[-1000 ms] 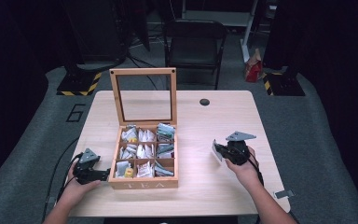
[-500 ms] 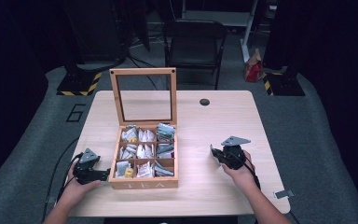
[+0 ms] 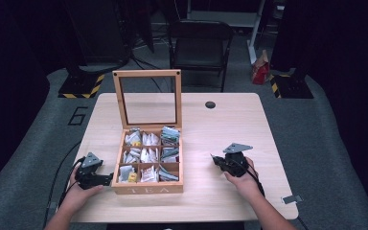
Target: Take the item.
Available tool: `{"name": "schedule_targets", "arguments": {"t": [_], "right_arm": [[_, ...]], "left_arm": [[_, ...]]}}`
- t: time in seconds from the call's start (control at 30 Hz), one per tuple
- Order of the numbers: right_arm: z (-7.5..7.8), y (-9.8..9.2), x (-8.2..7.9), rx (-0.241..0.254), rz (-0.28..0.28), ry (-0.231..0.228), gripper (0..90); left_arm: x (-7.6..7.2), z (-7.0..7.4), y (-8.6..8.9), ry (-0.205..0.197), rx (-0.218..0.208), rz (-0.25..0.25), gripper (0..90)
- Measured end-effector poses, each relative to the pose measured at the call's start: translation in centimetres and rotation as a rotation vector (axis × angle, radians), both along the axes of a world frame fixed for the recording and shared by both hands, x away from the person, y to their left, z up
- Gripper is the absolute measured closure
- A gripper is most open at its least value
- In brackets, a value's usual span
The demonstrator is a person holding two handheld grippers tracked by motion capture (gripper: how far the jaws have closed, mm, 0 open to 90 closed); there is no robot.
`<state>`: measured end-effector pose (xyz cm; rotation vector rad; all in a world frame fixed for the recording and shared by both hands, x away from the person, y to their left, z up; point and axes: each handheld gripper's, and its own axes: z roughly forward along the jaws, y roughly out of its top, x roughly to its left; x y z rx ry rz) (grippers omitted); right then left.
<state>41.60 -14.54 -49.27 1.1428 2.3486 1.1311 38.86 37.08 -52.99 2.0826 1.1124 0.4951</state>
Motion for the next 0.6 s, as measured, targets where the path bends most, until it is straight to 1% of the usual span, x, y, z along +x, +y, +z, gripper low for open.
{"name": "schedule_targets", "arguments": {"t": [0.1, 0.2, 0.23, 0.3, 0.33, 0.37, 0.4, 0.47, 0.5, 0.53, 0.57, 0.6], "right_arm": [[-0.08, 0.11, 0.03, 0.012, 0.005, 0.010, 83.7], [-0.18, 0.20, -0.05, 0.010, 0.004, 0.020, 81.3], [-0.26, 0.17, 0.03, 0.006, 0.016, 0.016, 80.2], [-0.38, 0.31, 0.02, 0.012, 0.022, 0.030, 77.6], [-0.41, 0.33, 0.03, 0.009, 0.025, 0.028, 75.8], [-0.41, 0.41, 0.01, 0.019, 0.028, 0.035, 73.6], [-0.38, 0.43, 0.08, 0.019, 0.041, 0.041, 71.7], [-0.37, 0.59, 0.04, 0.023, 0.029, 0.029, 65.9], [-0.33, 0.65, -0.01, 0.032, 0.024, 0.036, 62.8], [-0.31, 0.69, 0.02, 0.040, 0.023, 0.031, 59.9], [-0.23, 0.67, 0.01, 0.042, 0.032, 0.043, 57.9], [-0.19, 0.69, 0.04, 0.051, 0.034, 0.043, 55.6]], "left_arm": [[0.00, 0.01, 0.01, 0.000, 0.002, -0.001, 13.9], [0.01, 0.00, 0.00, -0.001, 0.000, -0.001, 13.9], [0.01, 0.00, 0.01, 0.000, 0.001, -0.002, 13.9], [0.01, -0.01, 0.01, -0.001, 0.000, -0.002, 13.9], [0.01, 0.01, 0.02, 0.000, 0.002, -0.002, 13.9], [0.01, -0.02, 0.00, -0.002, -0.001, -0.002, 13.9], [0.01, -0.02, -0.01, -0.002, -0.003, 0.000, 13.9], [0.01, 0.00, 0.00, -0.001, -0.001, 0.000, 13.9], [0.01, -0.02, 0.00, -0.002, -0.001, -0.001, 13.9], [0.01, 0.00, 0.01, -0.001, 0.001, -0.001, 13.9], [0.01, -0.01, 0.00, -0.001, -0.001, -0.002, 13.9], [0.01, 0.00, 0.00, -0.001, 0.001, -0.001, 13.9]]}}
